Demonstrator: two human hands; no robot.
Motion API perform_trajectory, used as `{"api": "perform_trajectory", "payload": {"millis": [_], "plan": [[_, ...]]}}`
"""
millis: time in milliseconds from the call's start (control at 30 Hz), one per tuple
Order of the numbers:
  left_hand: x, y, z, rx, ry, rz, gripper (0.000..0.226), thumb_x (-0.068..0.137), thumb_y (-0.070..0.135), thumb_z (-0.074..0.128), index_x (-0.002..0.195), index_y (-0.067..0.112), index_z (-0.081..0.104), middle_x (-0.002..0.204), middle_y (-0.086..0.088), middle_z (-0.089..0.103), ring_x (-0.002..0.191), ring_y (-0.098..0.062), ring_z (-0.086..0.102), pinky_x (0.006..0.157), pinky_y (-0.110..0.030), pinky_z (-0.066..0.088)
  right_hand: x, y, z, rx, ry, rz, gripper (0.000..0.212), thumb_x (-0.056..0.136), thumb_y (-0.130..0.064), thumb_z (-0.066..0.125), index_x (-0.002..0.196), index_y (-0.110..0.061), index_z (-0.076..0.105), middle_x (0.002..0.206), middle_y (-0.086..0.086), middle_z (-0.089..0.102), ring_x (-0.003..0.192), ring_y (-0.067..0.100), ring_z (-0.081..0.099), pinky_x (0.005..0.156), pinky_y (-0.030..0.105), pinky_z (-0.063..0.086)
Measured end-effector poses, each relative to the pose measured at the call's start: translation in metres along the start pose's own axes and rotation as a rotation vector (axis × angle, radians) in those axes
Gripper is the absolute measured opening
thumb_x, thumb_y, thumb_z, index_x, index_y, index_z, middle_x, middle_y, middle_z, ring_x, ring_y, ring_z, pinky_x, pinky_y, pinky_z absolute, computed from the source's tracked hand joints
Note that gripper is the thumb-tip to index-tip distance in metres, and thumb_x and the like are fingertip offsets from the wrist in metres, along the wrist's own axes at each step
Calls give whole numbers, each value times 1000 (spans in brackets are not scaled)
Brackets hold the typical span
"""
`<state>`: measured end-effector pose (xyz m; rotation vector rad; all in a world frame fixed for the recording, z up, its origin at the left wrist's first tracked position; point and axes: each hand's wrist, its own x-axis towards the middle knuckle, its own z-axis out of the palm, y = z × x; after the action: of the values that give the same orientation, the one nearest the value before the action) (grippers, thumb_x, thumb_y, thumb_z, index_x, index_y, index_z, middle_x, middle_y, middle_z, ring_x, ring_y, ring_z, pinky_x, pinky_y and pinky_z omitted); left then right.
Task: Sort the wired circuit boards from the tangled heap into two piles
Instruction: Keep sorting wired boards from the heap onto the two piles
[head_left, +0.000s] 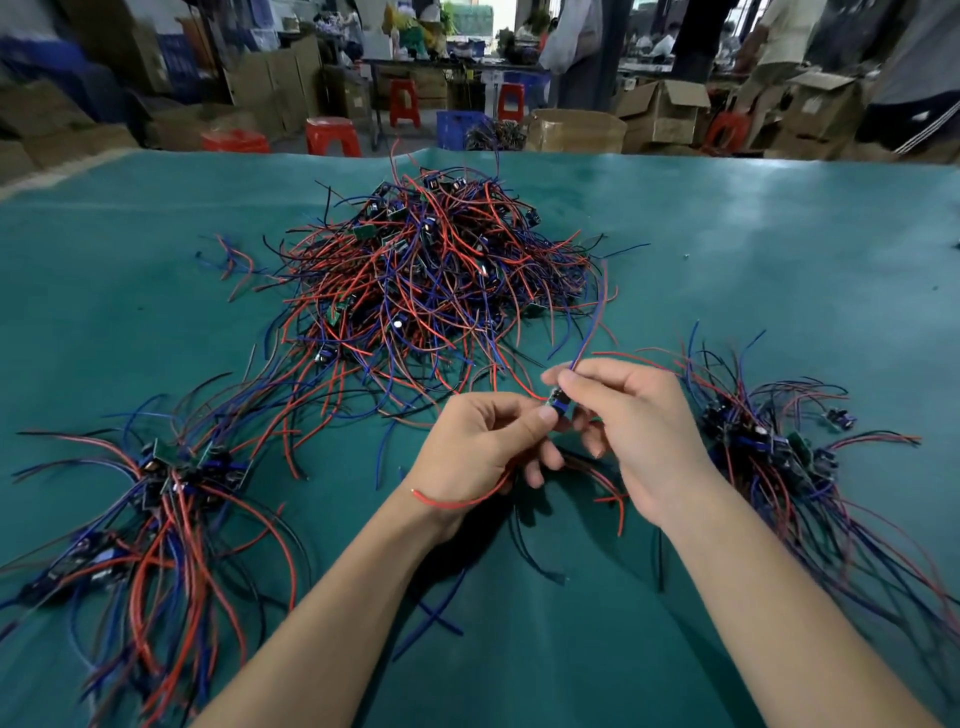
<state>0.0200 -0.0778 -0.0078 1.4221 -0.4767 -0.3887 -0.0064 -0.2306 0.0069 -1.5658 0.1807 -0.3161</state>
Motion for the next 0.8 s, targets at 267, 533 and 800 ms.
{"api": "perform_trajectory", "payload": {"millis": [267,533,800], "plan": [[3,0,0,81,-76,-17,25,100,15,54,83,3,67,50,-2,59,33,-8,42,38,-14,32,21,5,-33,-284,394,-219,15,83,-36,69,70,-29,71,64,-14,67,61,15,57,66,37,51],[2,-2,-2,-18,-29,-8,24,102,15,51,91,1,66,62,-4,66,42,-8,51,41,-15,32,30,-3,-72,-60,845,-230,17,79,-41,66,75,-24,69,71,-1,63,70,25,58,67,47,48],[1,1,-2,-67,-20,24,22,104,11,45,97,2,63,73,-4,72,47,-8,57,40,-15,31,3,-1,-16,-366,-217,-103,52,82,-60,67,83,-8,74,64,9,59,58,9,44,52,26,33]]}}
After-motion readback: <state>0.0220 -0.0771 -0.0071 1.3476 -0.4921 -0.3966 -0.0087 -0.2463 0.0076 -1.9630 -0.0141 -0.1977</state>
